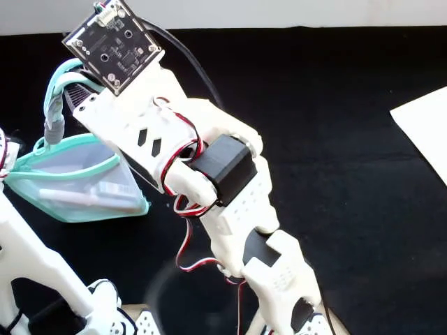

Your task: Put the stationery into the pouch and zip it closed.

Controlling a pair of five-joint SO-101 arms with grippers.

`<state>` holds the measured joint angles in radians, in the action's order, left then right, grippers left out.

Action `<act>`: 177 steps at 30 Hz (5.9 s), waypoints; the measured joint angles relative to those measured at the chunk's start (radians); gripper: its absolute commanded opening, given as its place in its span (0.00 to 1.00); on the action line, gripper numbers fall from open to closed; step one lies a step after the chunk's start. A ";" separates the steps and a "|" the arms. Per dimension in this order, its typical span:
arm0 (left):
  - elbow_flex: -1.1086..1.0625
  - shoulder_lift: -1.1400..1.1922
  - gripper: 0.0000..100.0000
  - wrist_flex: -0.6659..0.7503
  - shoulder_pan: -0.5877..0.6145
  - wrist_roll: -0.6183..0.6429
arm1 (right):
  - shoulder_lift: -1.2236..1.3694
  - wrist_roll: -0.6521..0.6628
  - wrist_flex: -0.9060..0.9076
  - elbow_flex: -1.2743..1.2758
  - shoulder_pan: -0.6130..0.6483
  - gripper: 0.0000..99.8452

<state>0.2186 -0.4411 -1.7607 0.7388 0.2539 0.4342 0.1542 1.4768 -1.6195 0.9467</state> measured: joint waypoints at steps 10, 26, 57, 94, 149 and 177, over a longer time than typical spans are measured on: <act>-0.023 0.000 0.16 0.003 -0.138 0.005 | 0.000 0.000 0.000 0.000 0.000 0.01; -0.023 0.000 0.01 0.006 -0.170 -0.035 | 0.000 0.000 0.000 0.000 0.000 0.01; -0.140 -0.012 0.00 0.002 -0.374 -0.083 | 0.000 -0.003 0.000 0.000 -0.071 0.01; -0.149 0.003 0.01 0.126 0.002 -0.138 | 0.000 -0.002 0.279 -0.041 -0.486 0.01; -0.414 0.005 0.01 0.141 -0.552 -0.377 | 0.002 -0.104 0.279 0.516 -0.402 0.16; -0.597 0.005 0.01 0.333 -0.566 -0.381 | -0.226 0.226 0.270 1.513 -0.582 0.20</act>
<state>-0.3782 -0.4365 -1.4277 0.1726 -0.1266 0.2087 0.3798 1.7469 -0.1066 0.3652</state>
